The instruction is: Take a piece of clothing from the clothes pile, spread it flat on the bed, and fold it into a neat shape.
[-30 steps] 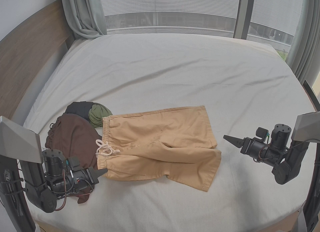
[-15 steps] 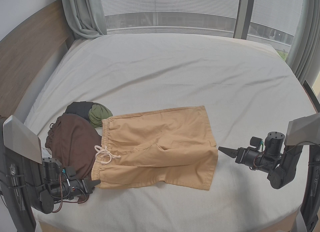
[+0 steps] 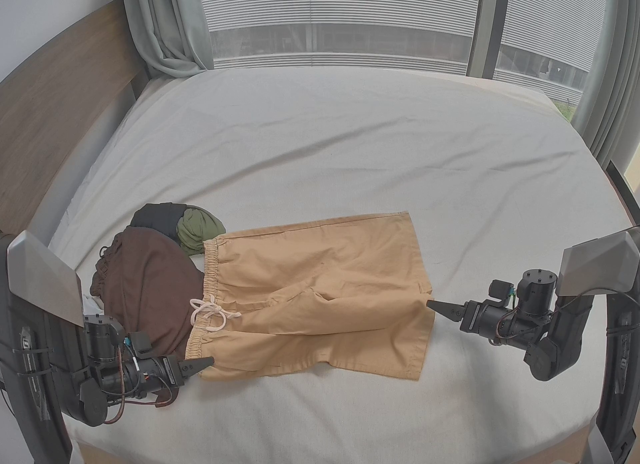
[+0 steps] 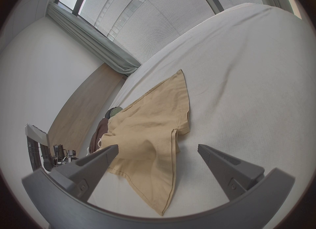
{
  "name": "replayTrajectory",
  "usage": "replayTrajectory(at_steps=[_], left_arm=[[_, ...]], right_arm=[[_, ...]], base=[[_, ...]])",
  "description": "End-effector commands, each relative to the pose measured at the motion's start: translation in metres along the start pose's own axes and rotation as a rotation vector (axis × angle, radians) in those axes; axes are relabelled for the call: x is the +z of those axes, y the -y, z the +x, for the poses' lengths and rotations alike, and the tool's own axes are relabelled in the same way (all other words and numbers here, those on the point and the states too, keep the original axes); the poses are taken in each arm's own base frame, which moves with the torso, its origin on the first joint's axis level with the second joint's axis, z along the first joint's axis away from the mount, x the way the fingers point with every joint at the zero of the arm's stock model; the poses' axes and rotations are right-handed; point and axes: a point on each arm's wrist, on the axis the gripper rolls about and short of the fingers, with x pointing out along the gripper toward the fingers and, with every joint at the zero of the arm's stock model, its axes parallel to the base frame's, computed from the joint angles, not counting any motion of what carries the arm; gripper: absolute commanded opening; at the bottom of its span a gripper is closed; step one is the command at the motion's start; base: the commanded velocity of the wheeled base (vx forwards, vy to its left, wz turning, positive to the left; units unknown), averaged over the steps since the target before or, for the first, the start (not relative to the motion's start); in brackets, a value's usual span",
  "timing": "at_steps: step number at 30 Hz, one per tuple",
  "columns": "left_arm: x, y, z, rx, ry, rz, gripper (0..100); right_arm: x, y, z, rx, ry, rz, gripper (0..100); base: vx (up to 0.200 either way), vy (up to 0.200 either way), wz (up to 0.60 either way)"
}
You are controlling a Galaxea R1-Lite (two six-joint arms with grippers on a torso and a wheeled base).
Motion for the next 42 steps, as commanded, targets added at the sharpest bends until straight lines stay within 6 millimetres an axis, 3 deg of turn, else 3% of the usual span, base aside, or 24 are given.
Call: replayTrajectory(at_steps=[1,8,16,26,27,37,42], left_arm=[[0.021,0.014,-0.006,-0.068,0.089,0.055,100],[0.028,0.025,0.001,-0.113,0.114,0.065,100],[0.025,0.028,0.006,-0.127,0.095,0.079,100],[0.021,0.021,0.010,-0.104,0.073,0.066,100],[0.020,0.021,0.010,-0.101,0.071,0.062,100],[0.008,0.008,0.016,-0.063,0.020,0.085,100],[0.007,0.004,0.018,-0.052,0.014,0.089,100]], right_arm=[[-0.010,0.000,0.013,0.009,-0.024,0.047,100],[-0.012,-0.012,0.035,0.020,0.003,0.176,100],[-0.015,-0.003,0.057,-0.001,0.046,0.186,100],[-0.011,-0.005,0.057,0.007,0.061,0.220,100],[-0.011,-0.005,0.057,0.008,0.062,0.221,0],[0.011,-0.012,0.049,0.025,0.122,0.203,0],[0.025,-0.004,0.040,0.005,0.170,0.195,0]], base=[[0.000,0.000,0.00],[0.000,0.000,0.00],[0.000,0.000,0.00],[0.000,0.000,0.00],[0.000,0.000,0.00],[0.000,0.000,0.00],[0.000,0.000,0.00]])
